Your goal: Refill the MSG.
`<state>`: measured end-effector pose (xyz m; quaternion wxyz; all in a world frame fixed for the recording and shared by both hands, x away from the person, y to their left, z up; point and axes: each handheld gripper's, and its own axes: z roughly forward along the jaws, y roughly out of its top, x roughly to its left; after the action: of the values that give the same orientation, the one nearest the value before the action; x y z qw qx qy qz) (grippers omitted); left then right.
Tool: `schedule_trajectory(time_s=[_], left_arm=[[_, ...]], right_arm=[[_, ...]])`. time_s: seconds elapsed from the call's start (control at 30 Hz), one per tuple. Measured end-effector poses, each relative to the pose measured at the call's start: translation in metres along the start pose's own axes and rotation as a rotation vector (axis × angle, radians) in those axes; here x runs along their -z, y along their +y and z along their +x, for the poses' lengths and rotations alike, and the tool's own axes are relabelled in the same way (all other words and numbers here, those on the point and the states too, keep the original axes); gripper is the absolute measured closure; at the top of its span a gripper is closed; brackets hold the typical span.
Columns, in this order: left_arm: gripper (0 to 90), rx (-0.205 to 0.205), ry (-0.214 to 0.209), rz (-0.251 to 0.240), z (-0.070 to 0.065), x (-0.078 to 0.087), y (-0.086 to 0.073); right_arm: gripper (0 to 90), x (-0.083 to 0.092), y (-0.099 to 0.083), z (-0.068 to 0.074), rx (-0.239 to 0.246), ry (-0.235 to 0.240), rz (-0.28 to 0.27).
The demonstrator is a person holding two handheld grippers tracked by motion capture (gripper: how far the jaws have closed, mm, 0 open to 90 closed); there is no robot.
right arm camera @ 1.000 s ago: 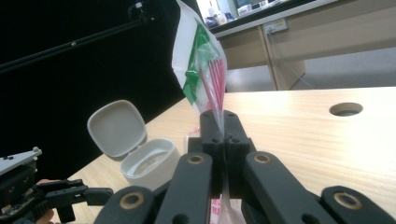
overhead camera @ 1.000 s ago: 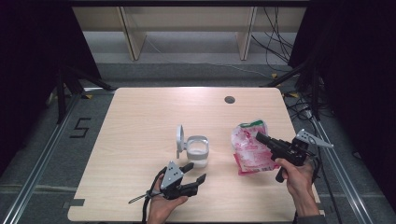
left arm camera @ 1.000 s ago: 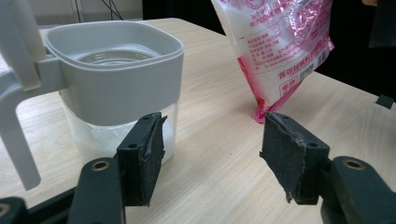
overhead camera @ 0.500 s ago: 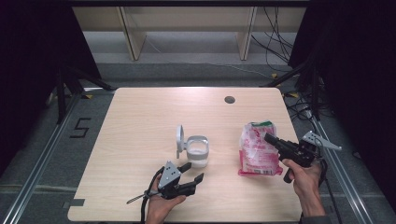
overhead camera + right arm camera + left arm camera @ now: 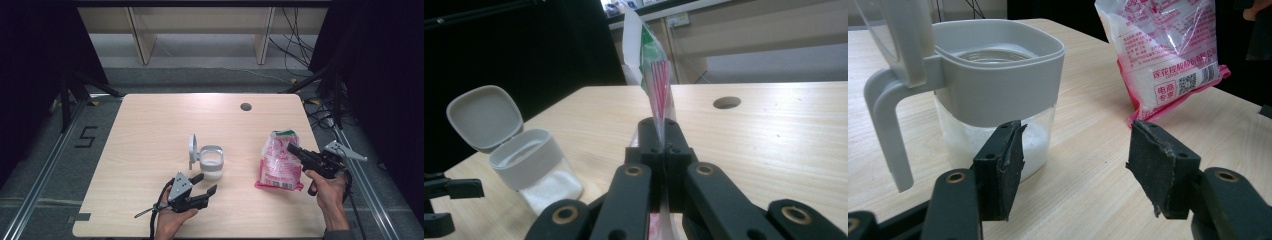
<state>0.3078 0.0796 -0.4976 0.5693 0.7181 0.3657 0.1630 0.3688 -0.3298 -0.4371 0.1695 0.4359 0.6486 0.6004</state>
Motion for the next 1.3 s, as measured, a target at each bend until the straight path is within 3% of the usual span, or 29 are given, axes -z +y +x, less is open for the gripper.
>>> schedule_trajectory(time_s=[0.3, 0.33, 0.37, 0.4, 0.47, 0.5, 0.53, 0.57, 0.6, 0.63, 0.67, 0.8, 0.83, 0.87, 0.97, 1.03, 1.07, 1.1, 1.3], left_arm=[[38.2, 0.005, -0.002, -0.013, 0.003, 0.000, 0.000], [38.2, 0.007, -0.003, -0.009, 0.003, 0.000, -0.001], [38.2, 0.006, -0.003, -0.008, 0.003, 0.001, -0.001], [38.2, 0.003, 0.004, -0.002, 0.002, 0.002, 0.000], [38.2, 0.007, -0.005, -0.011, 0.004, 0.000, -0.001], [38.2, 0.009, 0.002, -0.009, 0.004, 0.000, -0.001], [38.1, 0.008, 0.002, -0.009, 0.004, 0.001, -0.001], [38.1, 0.003, 0.001, -0.007, 0.004, 0.002, -0.001], [38.2, 0.001, 0.007, -0.005, 0.003, 0.003, 0.000], [38.1, 0.004, 0.009, -0.006, 0.004, 0.003, 0.000], [38.1, 0.007, 0.014, -0.004, 0.004, 0.003, 0.000], [38.1, 0.001, 0.012, -0.001, 0.004, 0.003, 0.000], [38.1, 0.015, 0.009, -0.010, 0.003, 0.002, -0.001], [38.1, 0.008, 0.010, -0.004, 0.004, 0.002, -0.001], [38.1, 0.002, 0.012, 0.000, 0.004, 0.003, 0.000], [38.0, 0.009, 0.016, -0.001, 0.005, 0.002, -0.001], [37.9, 0.011, 0.008, -0.008, 0.006, 0.002, -0.001], [37.9, 0.009, 0.016, 0.001, 0.005, 0.003, -0.001], [37.8, 0.007, 0.017, -0.003, 0.006, 0.004, -0.001]], right_arm=[[90.0, -0.001, 0.000, -0.003, 0.038, -0.031, 0.039], [90.0, -0.001, 0.000, -0.005, 0.060, -0.050, 0.039], [90.0, -0.001, -0.001, -0.006, 0.067, -0.039, 0.034], [90.0, -0.002, -0.002, -0.007, 0.044, -0.037, 0.030], [90.0, -0.002, -0.003, -0.007, 0.036, -0.044, 0.039], [90.0, -0.003, -0.004, -0.009, 0.054, -0.051, 0.038], [90.0, -0.002, -0.003, -0.009, 0.044, -0.057, 0.063], [90.0, -0.003, -0.005, -0.009, 0.027, -0.060, 0.047], [90.0, -0.003, -0.006, -0.009, 0.031, -0.076, 0.072], [90.0, -0.004, -0.006, -0.012, 0.071, -0.072, 0.069], [90.0, -0.005, -0.007, -0.010, 0.053, -0.087, 0.079], [90.0, -0.009, -0.010, -0.013, 0.061, -0.091, 0.100], [90.0, -0.008, -0.011, -0.015, 0.085, -0.105, 0.114], [90.0, -0.011, -0.013, -0.014, 0.058, -0.096, 0.114], [90.0, -0.013, -0.015, -0.017, 0.073, -0.102, 0.105], [90.0, -0.013, -0.015, -0.018, 0.090, -0.123, 0.128], [90.0, -0.012, -0.015, -0.018, 0.081, -0.117, 0.136], [90.0, -0.013, -0.017, -0.017, 0.041, -0.129, 0.148], [90.0, -0.015, -0.019, -0.017, 0.040, -0.152, 0.162]])
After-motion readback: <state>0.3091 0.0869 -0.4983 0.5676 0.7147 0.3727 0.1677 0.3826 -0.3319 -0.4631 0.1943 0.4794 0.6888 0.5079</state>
